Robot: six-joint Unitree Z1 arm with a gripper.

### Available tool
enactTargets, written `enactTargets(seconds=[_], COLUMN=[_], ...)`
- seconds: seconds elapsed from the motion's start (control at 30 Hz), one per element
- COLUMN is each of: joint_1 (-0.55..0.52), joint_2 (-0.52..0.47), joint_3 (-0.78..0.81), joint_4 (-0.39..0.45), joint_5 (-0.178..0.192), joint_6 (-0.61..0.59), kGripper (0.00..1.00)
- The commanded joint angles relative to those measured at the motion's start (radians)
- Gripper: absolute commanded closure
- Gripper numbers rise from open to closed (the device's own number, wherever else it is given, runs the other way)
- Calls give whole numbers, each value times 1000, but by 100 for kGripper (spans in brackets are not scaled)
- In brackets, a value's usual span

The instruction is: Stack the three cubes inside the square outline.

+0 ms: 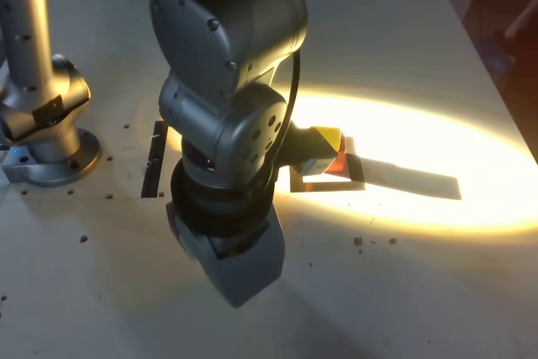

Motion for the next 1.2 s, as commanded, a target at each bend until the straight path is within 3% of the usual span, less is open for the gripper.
enactTargets(seconds=[0.0, 0.13, 0.27, 0.37, 0.47, 0.63, 0.87, 1.17], joint_1=[2, 14, 69, 139, 228, 399, 597, 672], joint_2=[2, -17, -31, -27, -17, -9, 8, 35], joint_3=[-6, -98, -309, -483, -611, -688, -717, -664], joint_4=[14, 132, 347, 479, 546, 567, 565, 554], joint_5=[10, 50, 82, 87, 77, 46, 32, 20], joint_6=[2, 4, 29, 58, 75, 52, -2, -80], kGripper=[76, 76, 76, 76, 76, 76, 76, 75])
